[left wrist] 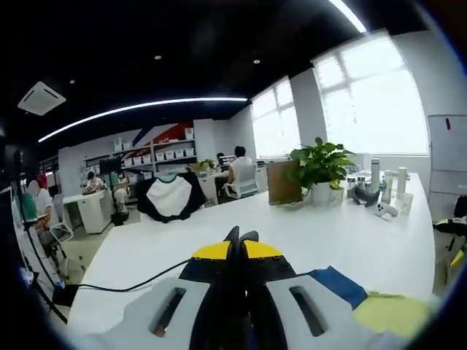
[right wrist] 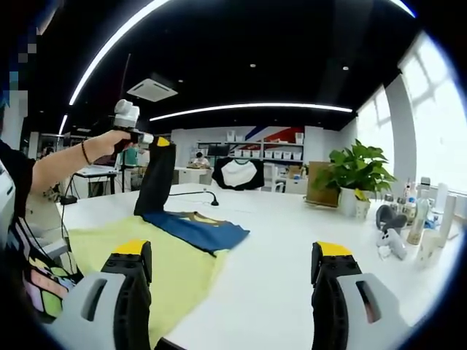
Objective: Fold the garment on the visible template until the final outline fits inside the template.
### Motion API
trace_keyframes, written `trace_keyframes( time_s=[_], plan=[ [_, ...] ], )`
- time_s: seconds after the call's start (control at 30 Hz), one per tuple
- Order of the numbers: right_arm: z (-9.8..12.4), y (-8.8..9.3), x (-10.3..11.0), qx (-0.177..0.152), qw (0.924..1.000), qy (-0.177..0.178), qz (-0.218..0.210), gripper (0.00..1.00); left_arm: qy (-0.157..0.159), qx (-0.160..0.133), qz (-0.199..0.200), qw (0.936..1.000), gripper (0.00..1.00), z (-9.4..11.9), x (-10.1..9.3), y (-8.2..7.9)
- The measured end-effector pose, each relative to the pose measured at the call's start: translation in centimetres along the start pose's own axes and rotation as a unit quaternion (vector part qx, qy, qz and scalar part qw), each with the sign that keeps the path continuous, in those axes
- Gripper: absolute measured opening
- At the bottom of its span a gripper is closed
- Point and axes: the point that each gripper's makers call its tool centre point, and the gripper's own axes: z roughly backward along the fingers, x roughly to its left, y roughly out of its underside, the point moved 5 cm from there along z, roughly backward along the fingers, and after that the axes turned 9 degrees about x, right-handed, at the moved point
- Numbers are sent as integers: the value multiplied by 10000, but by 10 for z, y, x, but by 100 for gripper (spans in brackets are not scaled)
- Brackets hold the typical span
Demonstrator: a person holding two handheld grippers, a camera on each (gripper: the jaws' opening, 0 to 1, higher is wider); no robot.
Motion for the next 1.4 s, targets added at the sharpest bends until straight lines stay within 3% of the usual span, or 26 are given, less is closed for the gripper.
trace_keyframes(
  time_s=[0.27,0.5,0.93,1.4],
  plan=[
    [2,1,-6,12,9999,97,-29,93,389,206,-152,9989,5,-27,-43,15],
    [2,2,-7,19,9999,94,-38,93,720,390,-245,9963,5,-45,-74,42],
    [-1,5,-6,66,9999,68,-51,93,1194,715,-244,9900,6,-76,-114,87],
    [1,6,-8,71,9999,80,-89,93,1336,1059,-116,9853,7,-93,-139,130]
  ],
)
